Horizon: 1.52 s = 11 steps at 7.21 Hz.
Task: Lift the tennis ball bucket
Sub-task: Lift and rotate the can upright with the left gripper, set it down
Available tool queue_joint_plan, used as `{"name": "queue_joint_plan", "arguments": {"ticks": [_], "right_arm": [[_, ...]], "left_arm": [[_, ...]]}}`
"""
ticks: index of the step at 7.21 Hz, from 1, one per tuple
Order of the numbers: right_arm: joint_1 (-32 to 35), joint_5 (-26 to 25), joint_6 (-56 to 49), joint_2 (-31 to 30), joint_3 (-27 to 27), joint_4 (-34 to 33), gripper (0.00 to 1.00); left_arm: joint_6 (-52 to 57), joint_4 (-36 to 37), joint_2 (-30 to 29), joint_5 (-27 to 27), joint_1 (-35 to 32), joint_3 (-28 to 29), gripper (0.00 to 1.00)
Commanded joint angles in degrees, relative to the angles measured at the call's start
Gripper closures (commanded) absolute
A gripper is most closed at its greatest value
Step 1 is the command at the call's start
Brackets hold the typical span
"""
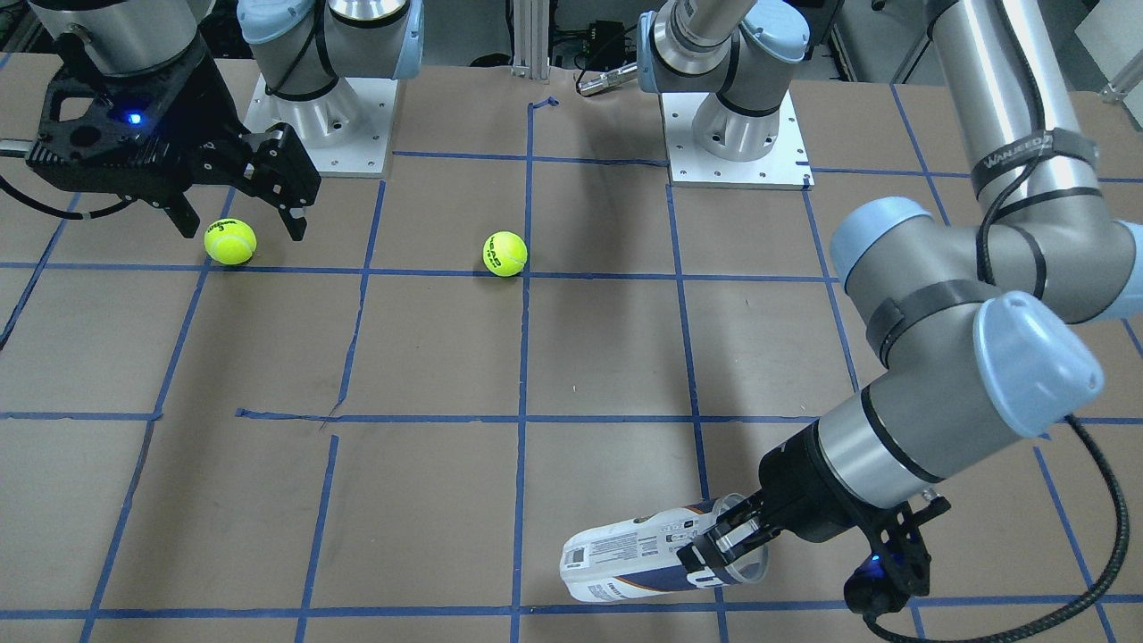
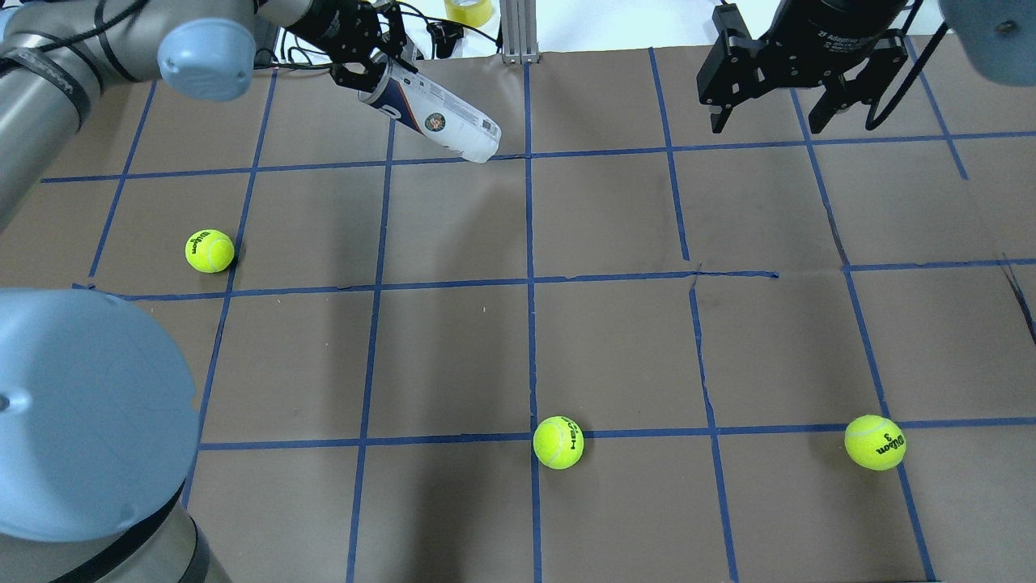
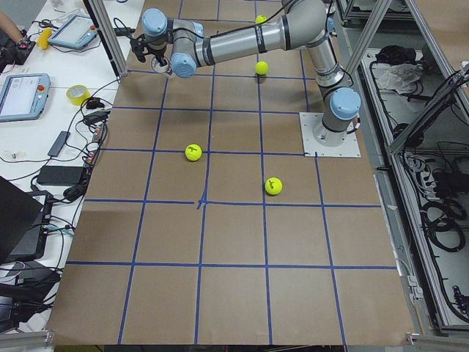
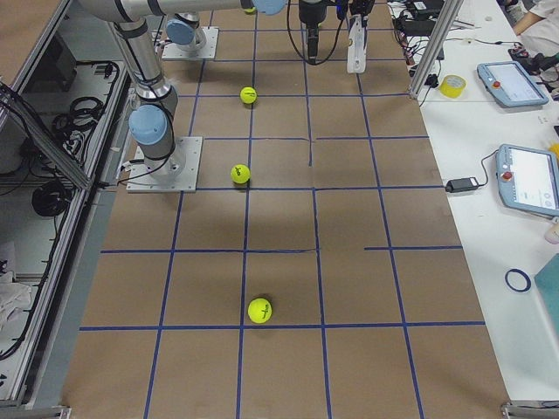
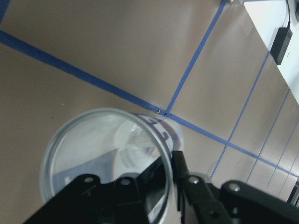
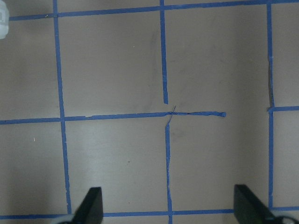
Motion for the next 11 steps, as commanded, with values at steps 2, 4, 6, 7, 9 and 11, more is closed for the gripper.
{"name": "queue_joint_plan", "arguments": {"ticks": [2,4,6,7,9,11], "right_arm": [[0.00,0.00,0.00,-0.10,0.43,0.00,0.00],[0.00,0.00,0.00,-0.10,0.44,0.00,0.00],[0.00,-0.09,0.09,-1.15,0.52,0.53,0.00],[0.09,-0.09,0.09,-1.16,0.52,0.70,0.00],[0.09,0.00,0.00,-1.16,0.96,0.45,0.00],[0.09,0.00,0.09,-1.16,1.49,-0.08,0.00]], "left_arm": [[17.59,-7.56,0.60,20.99,-6.67,2.86,1.00],[25.31,-7.86,-0.36,23.82,-10.18,1.90,1.00],[24.62,-7.76,0.68,23.93,-11.08,0.41,1.00],[24.62,-6.63,0.60,24.01,-11.69,-0.82,1.00],[24.45,-3.38,0.77,24.02,-12.92,-3.81,1.00],[24.45,-3.28,0.69,23.93,-13.10,-4.00,0.70]]}}
